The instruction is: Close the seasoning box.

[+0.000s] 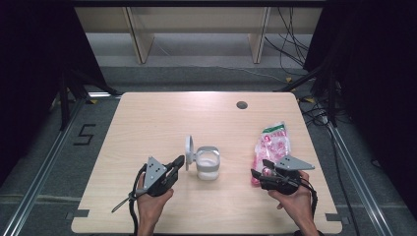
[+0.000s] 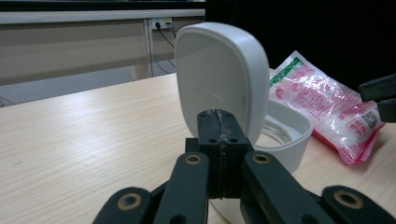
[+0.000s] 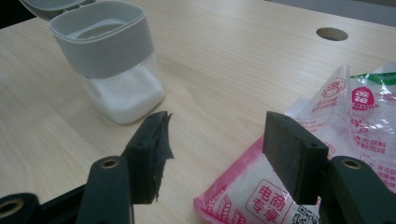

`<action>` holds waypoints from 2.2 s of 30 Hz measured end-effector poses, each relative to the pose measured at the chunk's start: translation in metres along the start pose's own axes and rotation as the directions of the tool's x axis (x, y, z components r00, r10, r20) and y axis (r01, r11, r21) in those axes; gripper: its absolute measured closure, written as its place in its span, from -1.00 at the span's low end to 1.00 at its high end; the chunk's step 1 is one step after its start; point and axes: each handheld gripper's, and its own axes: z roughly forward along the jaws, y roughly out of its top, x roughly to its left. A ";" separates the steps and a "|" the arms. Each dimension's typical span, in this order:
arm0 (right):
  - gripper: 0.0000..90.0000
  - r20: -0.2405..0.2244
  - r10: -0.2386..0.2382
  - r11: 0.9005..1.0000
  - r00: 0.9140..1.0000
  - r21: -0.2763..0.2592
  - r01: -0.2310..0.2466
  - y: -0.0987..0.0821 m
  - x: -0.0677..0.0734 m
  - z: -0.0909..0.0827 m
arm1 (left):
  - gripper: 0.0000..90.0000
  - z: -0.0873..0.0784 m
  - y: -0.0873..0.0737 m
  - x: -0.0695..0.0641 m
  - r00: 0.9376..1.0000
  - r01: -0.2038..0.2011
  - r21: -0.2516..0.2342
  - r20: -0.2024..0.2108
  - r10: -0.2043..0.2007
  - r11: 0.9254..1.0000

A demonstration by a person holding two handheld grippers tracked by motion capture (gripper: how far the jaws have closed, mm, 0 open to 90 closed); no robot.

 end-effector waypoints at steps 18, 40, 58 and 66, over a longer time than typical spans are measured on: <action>-0.07 -0.012 -0.010 1.000 1.000 0.003 0.010 0.000 0.001 -0.003 | 0.98 0.004 0.006 -0.012 1.000 -0.013 -0.005 0.024 0.013 1.000; -0.07 -0.007 0.023 1.000 1.000 0.004 -0.023 -0.002 0.005 -0.005 | 0.71 0.006 0.008 -0.021 0.996 0.007 -0.009 0.090 -0.006 1.000; -0.14 -0.015 -0.005 1.000 1.000 0.002 0.006 -0.004 0.005 -0.004 | -0.22 -0.016 -0.006 -0.014 0.999 0.013 0.028 0.046 -0.014 1.000; -0.24 -0.030 -0.013 1.000 0.999 -0.011 0.013 -0.005 0.006 -0.003 | -0.34 -0.025 -0.015 -0.016 0.999 0.027 0.031 0.031 -0.028 0.999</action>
